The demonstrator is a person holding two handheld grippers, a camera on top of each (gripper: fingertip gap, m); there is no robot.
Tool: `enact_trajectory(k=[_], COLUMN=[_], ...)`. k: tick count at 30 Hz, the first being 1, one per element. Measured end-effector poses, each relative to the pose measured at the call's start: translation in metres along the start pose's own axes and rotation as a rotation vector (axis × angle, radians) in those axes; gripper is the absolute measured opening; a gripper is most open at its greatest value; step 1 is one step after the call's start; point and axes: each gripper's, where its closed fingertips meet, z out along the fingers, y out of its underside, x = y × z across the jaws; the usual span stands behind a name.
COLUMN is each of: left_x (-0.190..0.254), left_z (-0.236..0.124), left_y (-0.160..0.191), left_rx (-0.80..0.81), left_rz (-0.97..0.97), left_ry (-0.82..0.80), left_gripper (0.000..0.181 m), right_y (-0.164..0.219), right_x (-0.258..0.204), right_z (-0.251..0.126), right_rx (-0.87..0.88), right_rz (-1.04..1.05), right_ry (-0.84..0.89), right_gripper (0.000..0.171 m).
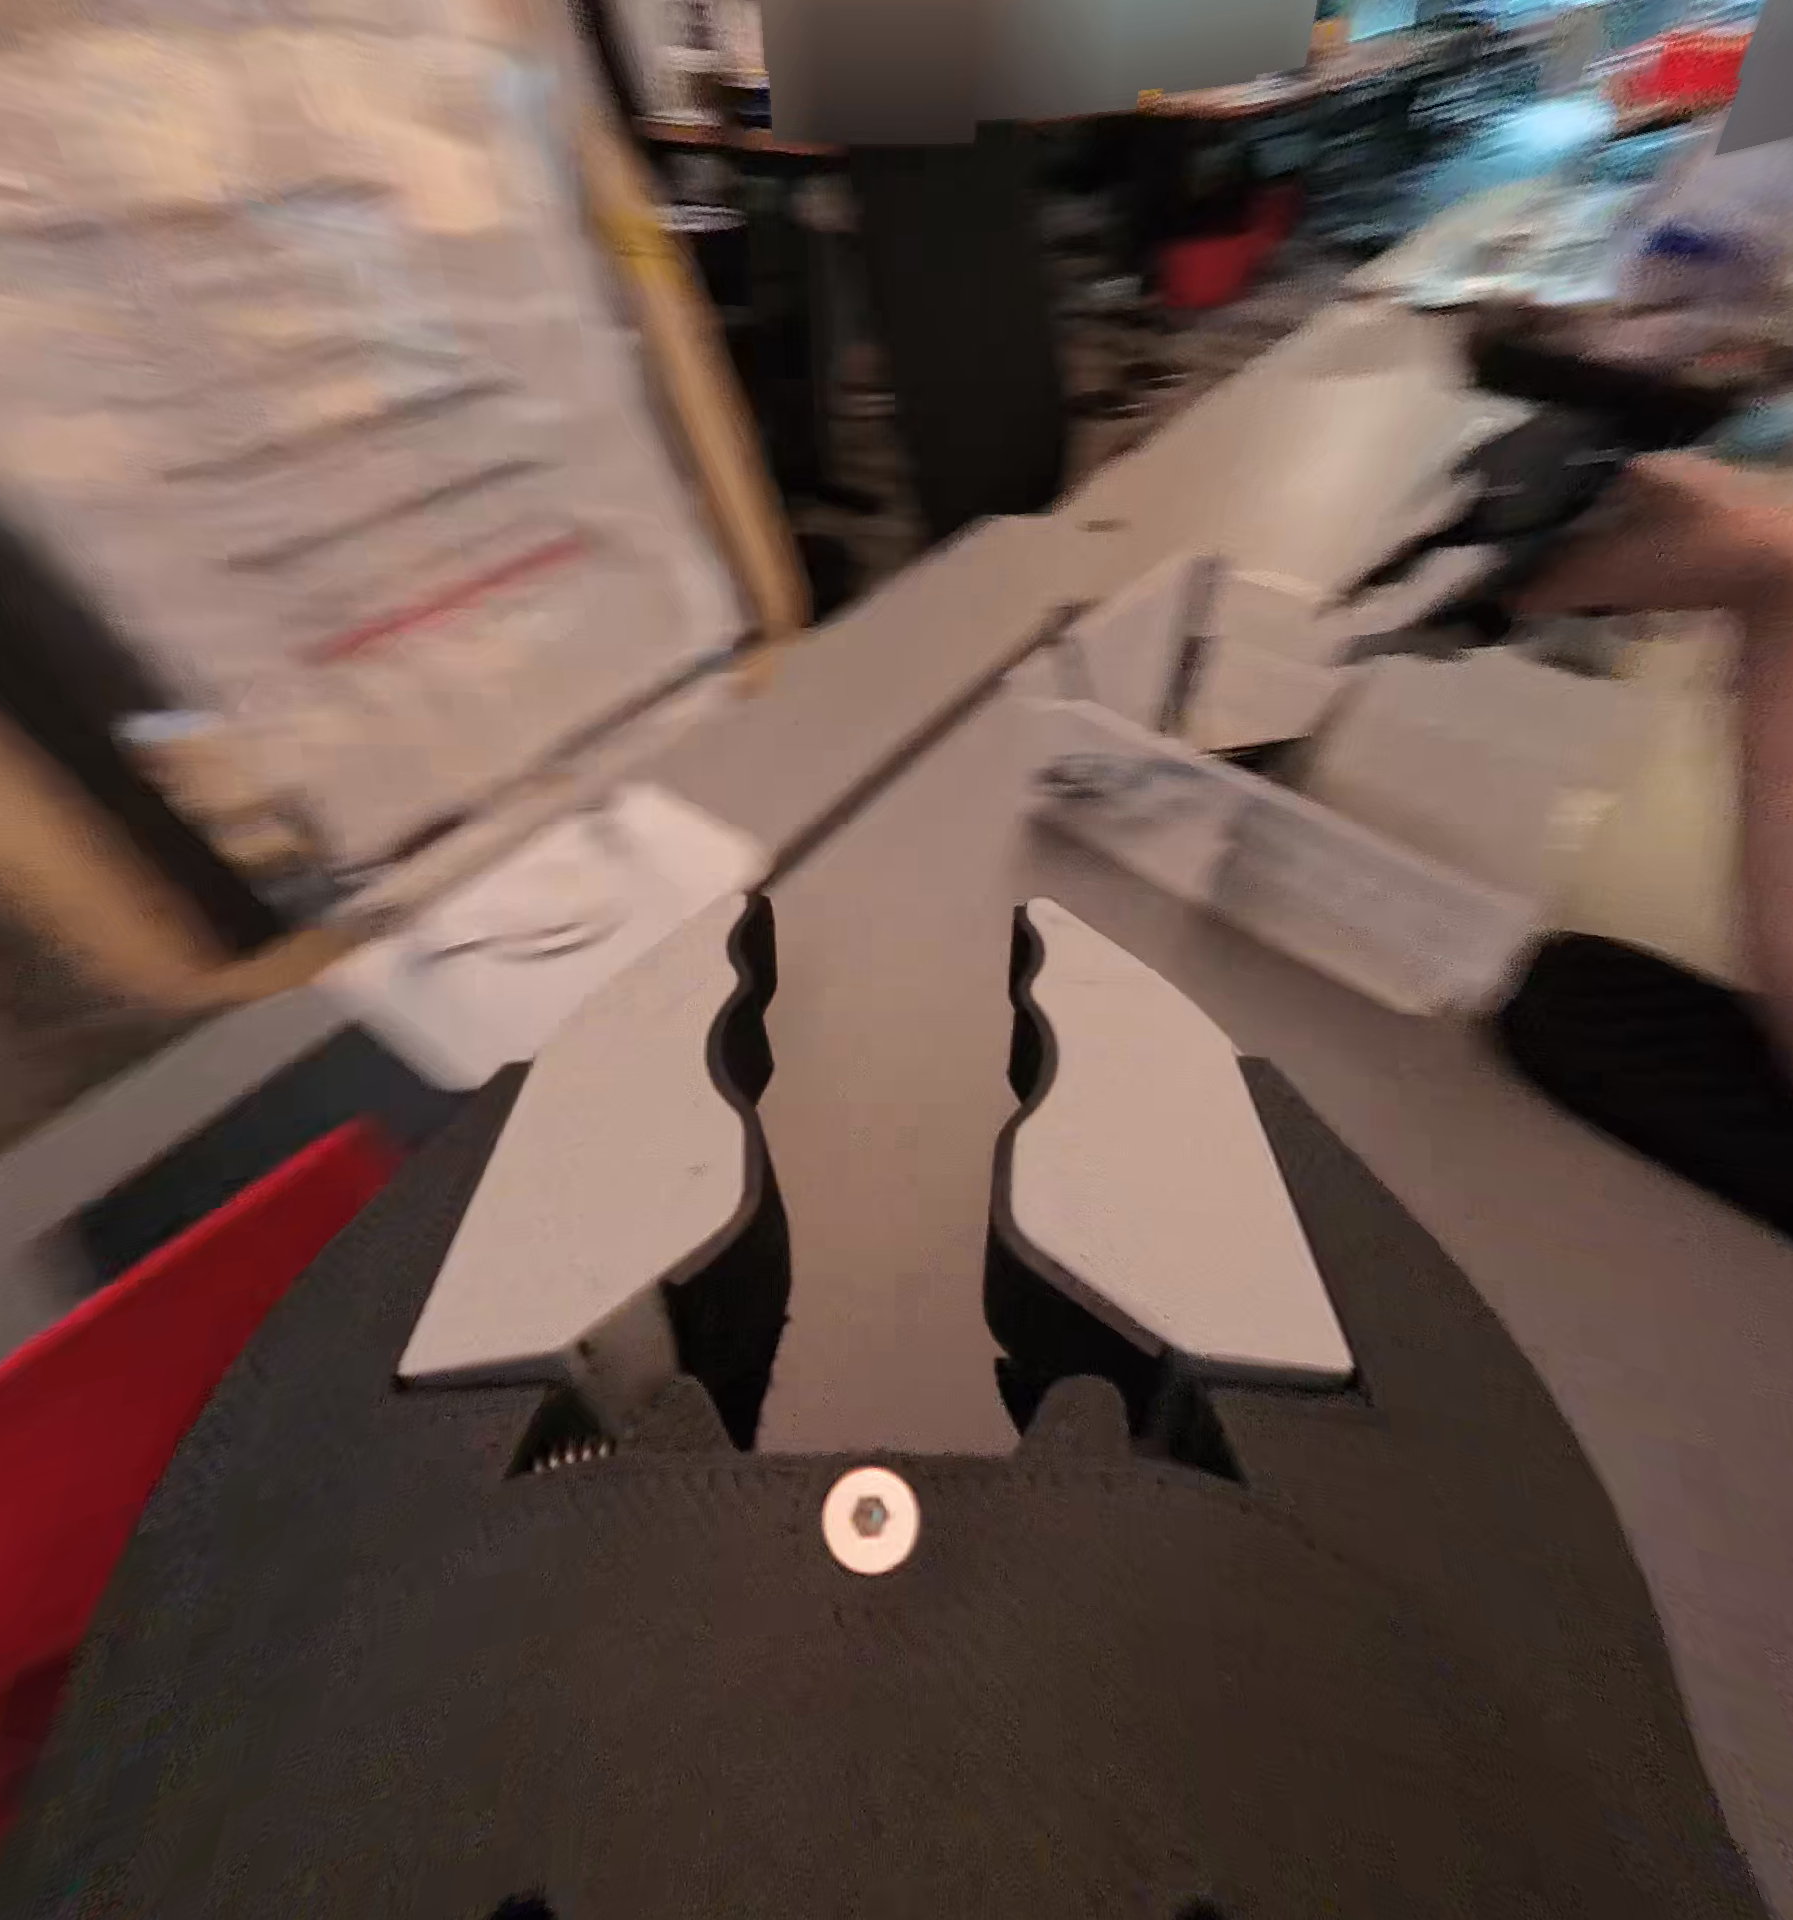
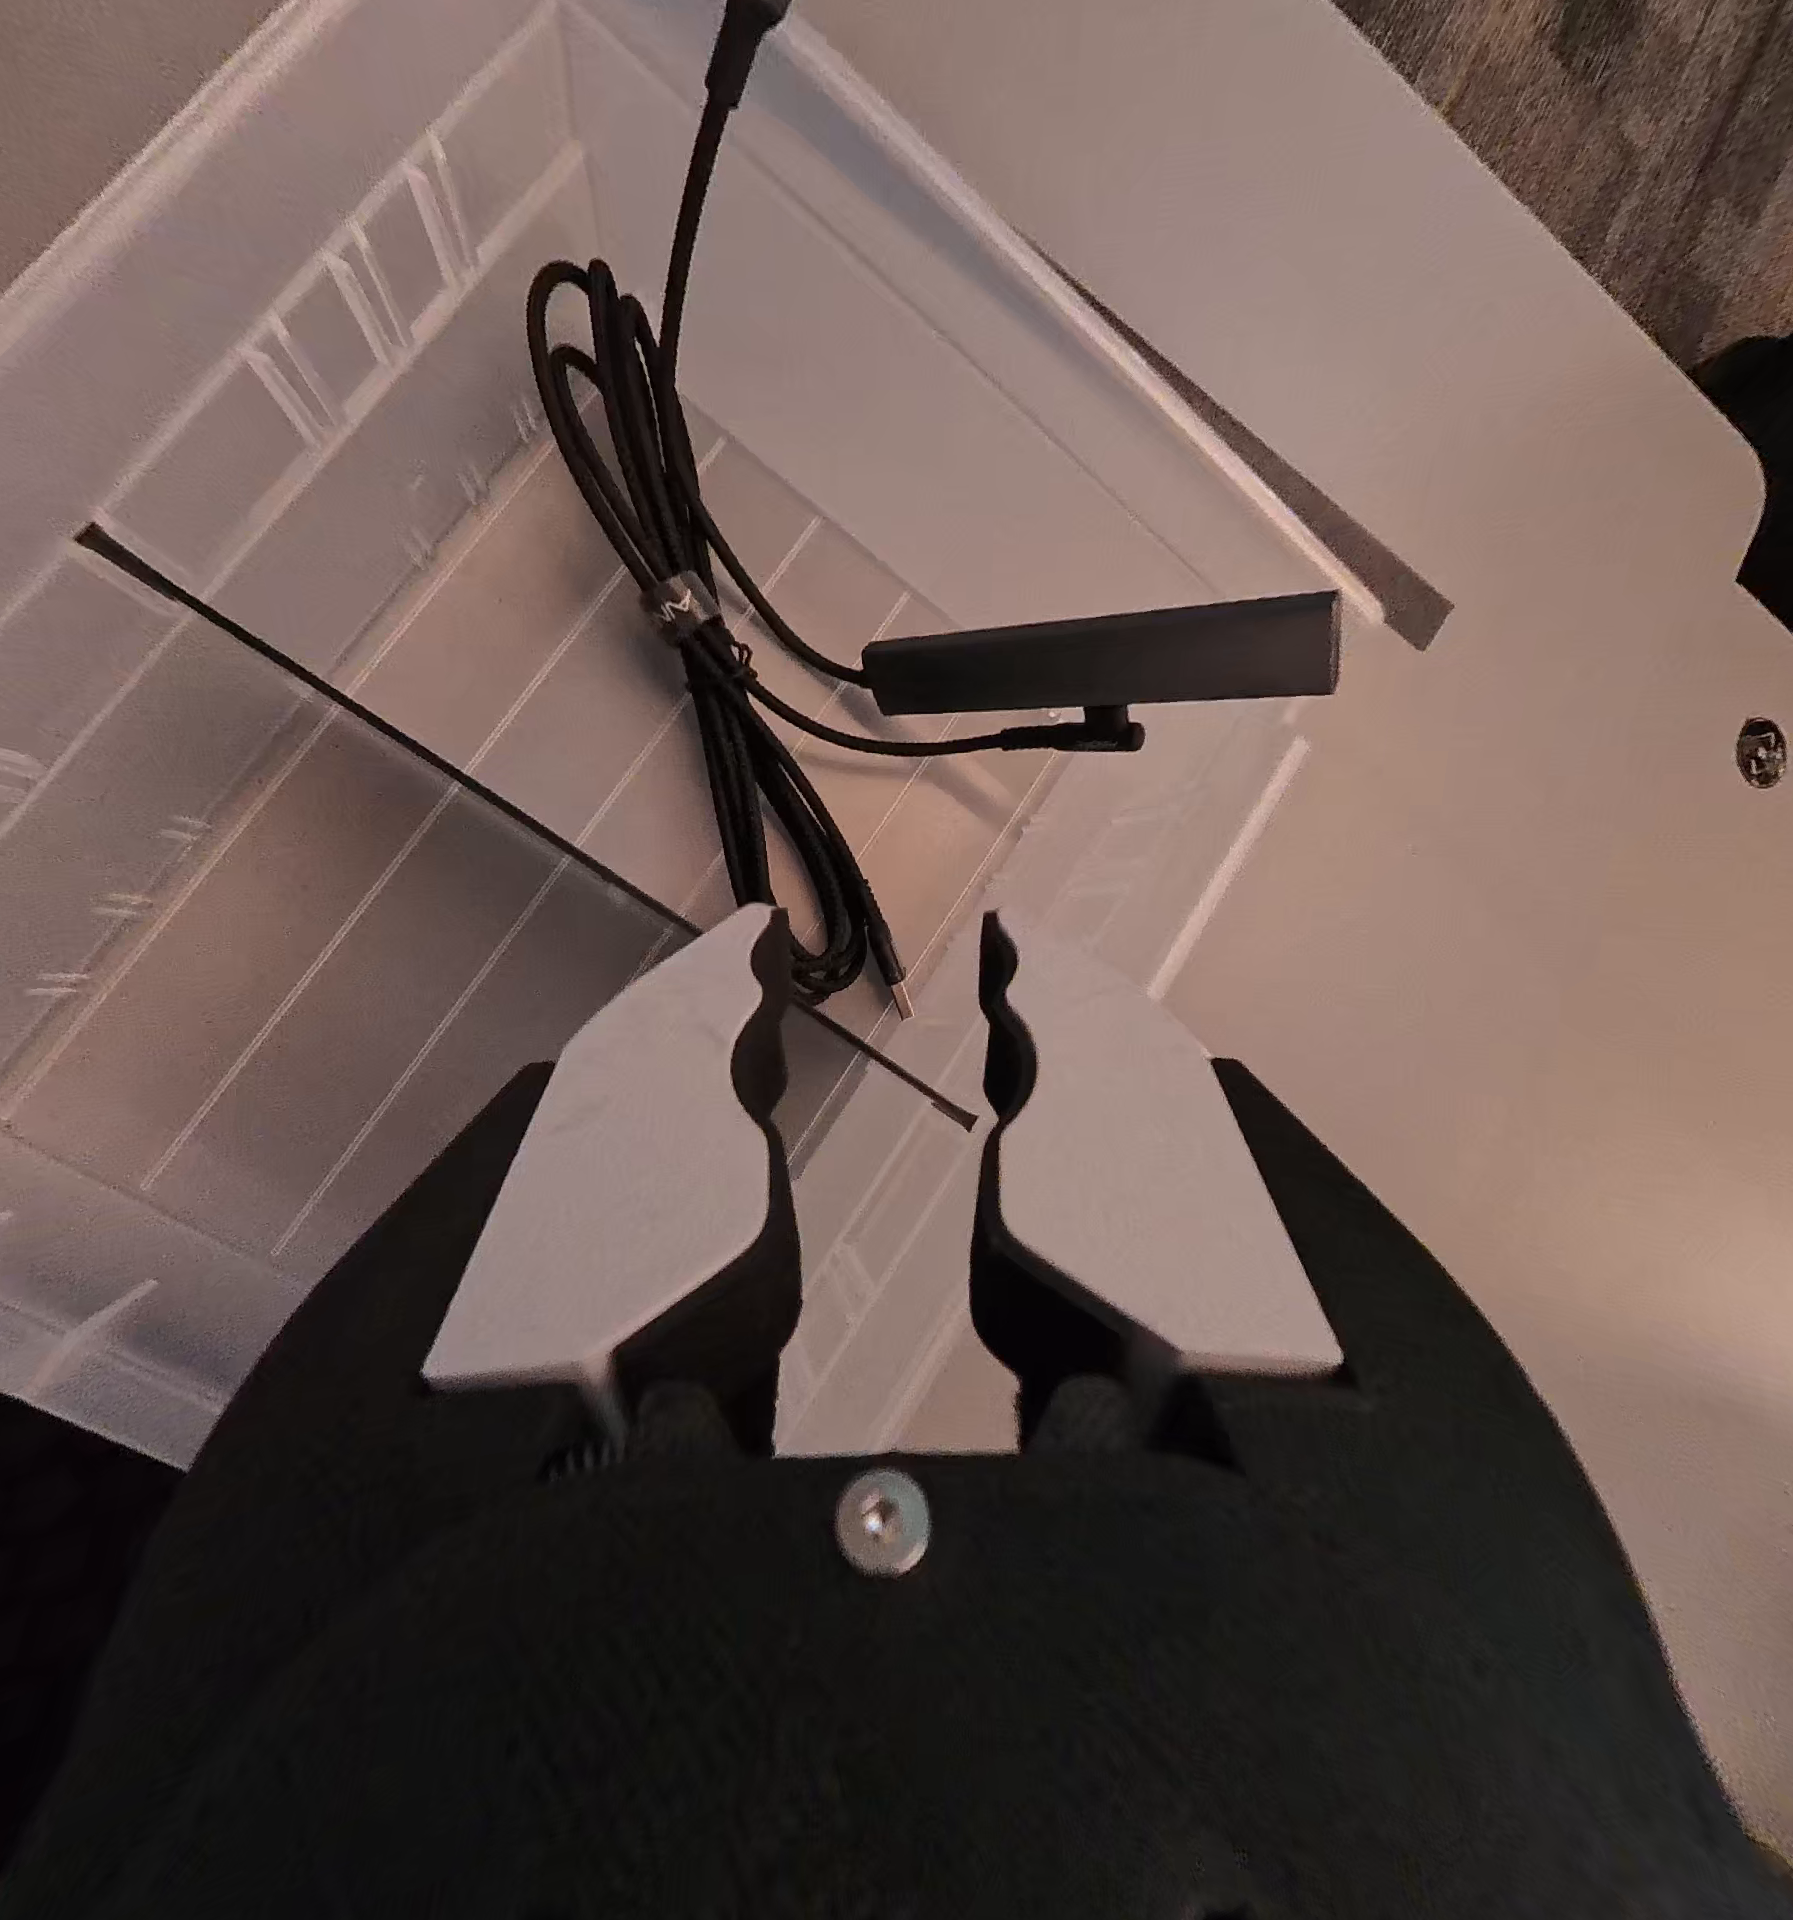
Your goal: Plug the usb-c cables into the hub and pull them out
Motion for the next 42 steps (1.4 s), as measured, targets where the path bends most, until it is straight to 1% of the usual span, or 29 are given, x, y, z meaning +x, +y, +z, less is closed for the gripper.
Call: enact_trajectory(k=[2, 3, 4, 5, 8, 11, 15, 17, 19, 23, 30, 31, 33, 39, 42], left_x=[-0.049, -0.070, -0.085, -0.094, -0.114, -0.141, -0.136, -0.132, -0.133, -0.144, -0.149, -0.151, -0.153, -0.152, -0.151], left_z=[-0.044, -0.067, -0.085, -0.098, -0.116, -0.127, -0.116, -0.112, -0.110, -0.108, -0.102, -0.102, -0.104, -0.101, -0.103], left_y=[0.005, 0.014, 0.028, 0.045, 0.095, 0.134, 0.178, 0.192, 0.198, 0.201, 0.218, 0.221, 0.227, 0.239, 0.235], left_rx=[-0.044, -0.095, -0.161, -0.237, -0.427, -0.560, -0.718, -0.776, -0.803, -0.816, -0.925, -0.945, -0.986, -1.046, -1.044], left_rz=[0.035, 0.041, 0.032, 0.007, -0.105, -0.235, -0.448, -0.518, -0.529, -0.496, -0.467, -0.470, -0.485, -0.494, -0.481], left_ry=[-0.302, -0.428, -0.511, -0.540, -0.532, -0.611, -0.465, -0.413, -0.406, -0.451, -0.487, -0.502, -0.533, -0.515, -0.525], left_gripper=[0.046, 0.048, 0.051, 0.053, 0.056, 0.054, 0.053, 0.046, 0.046, 0.046, 0.040, 0.038, 0.024, 0.009, 0.008], right_y=[-0.001, -0.001, 0.000, 0.001, 0.005, 0.007, 0.006, 0.005, 0.005, 0.004, 0.005, 0.005, 0.005, 0.009, 0.010], right_x=[0.002, 0.004, 0.005, 0.006, 0.007, 0.006, 0.004, 0.002, 0.000, -0.004, -0.012, -0.012, -0.014, -0.015, -0.015], right_z=[-0.002, -0.003, -0.003, -0.003, -0.002, -0.001, -0.001, 0.000, 0.002, 0.008, 0.015, 0.015, 0.016, 0.017, 0.018], right_rx=[0.014, 0.015, 0.013, 0.010, 0.003, -0.007, -0.010, -0.013, -0.020, -0.042, -0.078, -0.079, -0.081, -0.089, -0.092], right_rz=[0.005, 0.004, 0.002, 0.003, 0.005, -0.003, -0.015, -0.024, -0.035, -0.057, -0.090, -0.093, -0.098, -0.097, -0.098], right_ry=[0.005, 0.013, 0.020, 0.024, 0.026, 0.028, 0.033, 0.034, 0.034, 0.031, 0.012, 0.010, 0.002, -0.015, -0.021], right_gripper=[0.035, 0.035, 0.035, 0.035, 0.035, 0.035, 0.035, 0.035, 0.035, 0.035, 0.035, 0.035, 0.035, 0.032, 0.030])
